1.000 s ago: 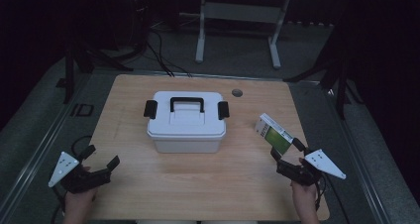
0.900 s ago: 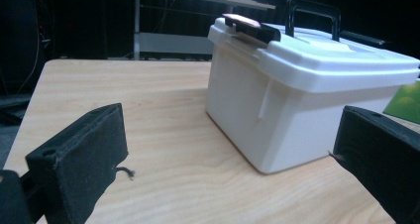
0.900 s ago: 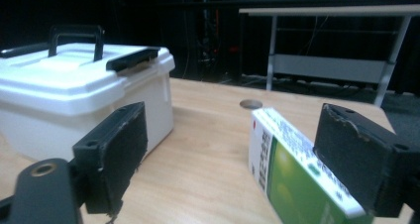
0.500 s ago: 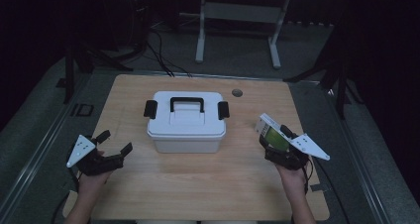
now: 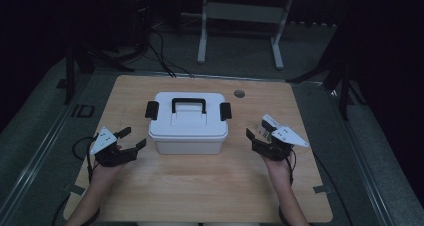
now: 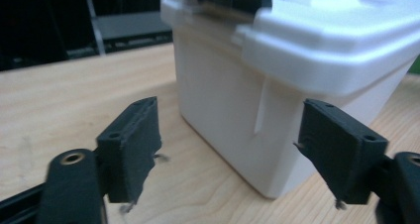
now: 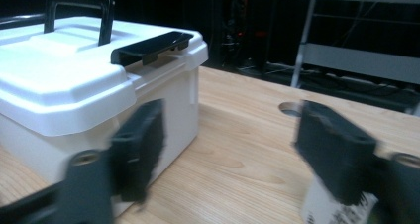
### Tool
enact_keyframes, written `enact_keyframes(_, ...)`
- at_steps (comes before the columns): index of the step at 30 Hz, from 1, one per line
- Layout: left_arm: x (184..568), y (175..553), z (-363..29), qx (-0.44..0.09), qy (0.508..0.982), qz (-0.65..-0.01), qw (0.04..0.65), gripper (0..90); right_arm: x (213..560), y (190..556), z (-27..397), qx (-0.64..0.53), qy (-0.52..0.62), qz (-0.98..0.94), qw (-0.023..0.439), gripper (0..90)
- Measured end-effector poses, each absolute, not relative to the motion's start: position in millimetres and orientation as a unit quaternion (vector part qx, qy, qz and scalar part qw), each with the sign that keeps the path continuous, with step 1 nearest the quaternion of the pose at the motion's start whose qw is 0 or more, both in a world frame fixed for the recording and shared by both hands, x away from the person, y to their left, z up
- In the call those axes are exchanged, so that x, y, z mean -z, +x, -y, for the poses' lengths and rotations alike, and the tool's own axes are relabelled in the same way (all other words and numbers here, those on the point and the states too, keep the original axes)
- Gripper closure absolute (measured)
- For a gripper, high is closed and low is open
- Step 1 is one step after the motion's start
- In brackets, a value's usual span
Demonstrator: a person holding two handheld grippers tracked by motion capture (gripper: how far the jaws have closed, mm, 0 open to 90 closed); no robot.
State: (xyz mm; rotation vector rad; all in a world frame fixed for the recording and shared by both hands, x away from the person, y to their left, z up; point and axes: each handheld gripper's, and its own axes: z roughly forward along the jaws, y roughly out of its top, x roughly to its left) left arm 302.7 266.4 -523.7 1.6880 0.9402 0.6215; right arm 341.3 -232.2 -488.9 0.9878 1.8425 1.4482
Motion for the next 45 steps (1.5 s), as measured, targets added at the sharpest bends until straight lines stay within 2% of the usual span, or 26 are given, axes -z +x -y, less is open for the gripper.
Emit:
enact_keyframes(6,536,318,-263,-0.232,0.716,-0.41,0.515,47.1,502,355,216,-0.536,0.372,-0.706,0.274,48.6)
enact_keyframes(8,539,324,-261,-0.231,0.716,-0.418,0.509,51.3,506,359,210,-0.534,0.371,-0.713,0.263,52.4)
enact_keyframes(10,541,328,-258,-0.235,0.715,-0.421,0.505,56.5,511,362,205,-0.529,0.373,-0.717,0.258,61.5)
enact_keyframes(11,542,330,-257,-0.232,0.713,-0.421,0.51,59.1,513,364,202,-0.525,0.372,-0.722,0.255,62.6)
enact_keyframes(12,543,331,-255,-0.232,0.713,-0.421,0.51,60.6,515,366,199,-0.522,0.372,-0.724,0.254,69.8)
enact_keyframes(18,544,341,-244,-0.226,0.721,-0.413,0.507,70.8,525,372,184,-0.509,0.362,-0.74,0.247,87.4)
enact_keyframes(20,544,343,-242,-0.227,0.723,-0.413,0.505,76.5,527,374,179,-0.508,0.361,-0.742,0.245,89.4)
enact_keyframes(29,545,355,-237,-0.216,0.728,-0.408,0.507,89.8,528,382,166,-0.517,0.358,-0.745,0.222,89.7)
enact_keyframes(45,547,356,-239,-0.198,0.716,-0.411,0.529,90.0,530,383,160,-0.519,0.36,-0.748,0.203,90.0)
